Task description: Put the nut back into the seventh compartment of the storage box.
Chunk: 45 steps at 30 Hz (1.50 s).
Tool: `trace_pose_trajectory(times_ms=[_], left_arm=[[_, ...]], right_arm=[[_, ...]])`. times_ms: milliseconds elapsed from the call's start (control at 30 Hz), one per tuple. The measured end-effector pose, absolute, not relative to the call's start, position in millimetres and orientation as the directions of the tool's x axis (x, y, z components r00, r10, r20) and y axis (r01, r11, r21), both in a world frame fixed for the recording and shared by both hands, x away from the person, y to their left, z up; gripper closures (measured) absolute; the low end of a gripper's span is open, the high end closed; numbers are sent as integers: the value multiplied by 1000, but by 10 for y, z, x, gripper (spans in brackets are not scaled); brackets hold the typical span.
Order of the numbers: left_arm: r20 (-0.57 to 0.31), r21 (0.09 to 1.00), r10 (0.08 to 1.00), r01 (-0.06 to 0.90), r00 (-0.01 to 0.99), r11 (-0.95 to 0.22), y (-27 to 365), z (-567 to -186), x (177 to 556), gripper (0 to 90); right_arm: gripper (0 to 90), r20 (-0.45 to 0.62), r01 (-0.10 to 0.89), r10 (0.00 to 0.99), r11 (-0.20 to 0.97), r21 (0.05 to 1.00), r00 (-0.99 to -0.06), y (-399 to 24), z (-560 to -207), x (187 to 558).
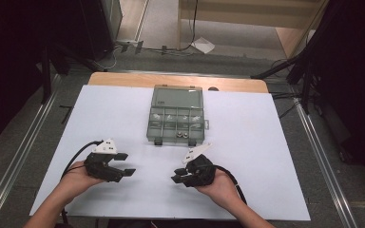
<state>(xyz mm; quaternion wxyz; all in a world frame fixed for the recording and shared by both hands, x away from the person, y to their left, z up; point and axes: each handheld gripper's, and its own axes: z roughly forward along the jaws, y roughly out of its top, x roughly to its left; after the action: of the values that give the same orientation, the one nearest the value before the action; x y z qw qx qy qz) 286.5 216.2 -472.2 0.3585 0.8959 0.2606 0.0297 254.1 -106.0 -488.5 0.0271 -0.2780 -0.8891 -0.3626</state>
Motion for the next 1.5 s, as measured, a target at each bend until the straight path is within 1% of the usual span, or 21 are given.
trace_pose_trajectory(times_ms=[267,333,467,567,733,967,1033,1067,1233,1300,1500], left_arm=[[-135,656,487,446,863,-609,2157,-4721,2862,339],[-129,639,489,449,863,-624,2160,-4705,2863,339],[-135,658,489,447,862,-606,2157,-4725,2864,339],[-128,641,489,448,863,-623,2162,-4705,2864,339],[-130,658,489,444,863,-608,2165,-4720,2865,339],[-131,658,489,445,862,-608,2162,-4721,2863,339],[-123,641,488,445,864,-626,2167,-4707,2865,339],[-127,650,489,445,863,-616,2164,-4716,2864,339],[-130,657,490,445,862,-609,2161,-4723,2864,339],[-125,640,490,447,863,-624,2164,-4704,2863,339],[-132,657,490,446,862,-608,2167,-4720,2866,339]], right_arm=[[710,253,532,503,550,643,-826,-1112,-4829,2611],[710,252,539,515,542,645,-819,-1135,-4812,2637],[710,265,561,536,520,644,-802,-1179,-4803,2695],[711,260,563,545,515,646,-797,-1188,-4796,2733],[710,252,565,558,505,652,-791,-1200,-4757,2789],[710,244,568,579,483,666,-778,-1244,-4686,2868],[710,242,568,584,476,671,-775,-1260,-4655,2886],[710,240,570,588,475,670,-772,-1264,-4642,2896],[711,243,575,595,468,670,-767,-1272,-4617,2945],[711,244,575,593,468,671,-767,-1263,-4616,2969],[711,260,587,598,453,671,-759,-1247,-4592,3030]])
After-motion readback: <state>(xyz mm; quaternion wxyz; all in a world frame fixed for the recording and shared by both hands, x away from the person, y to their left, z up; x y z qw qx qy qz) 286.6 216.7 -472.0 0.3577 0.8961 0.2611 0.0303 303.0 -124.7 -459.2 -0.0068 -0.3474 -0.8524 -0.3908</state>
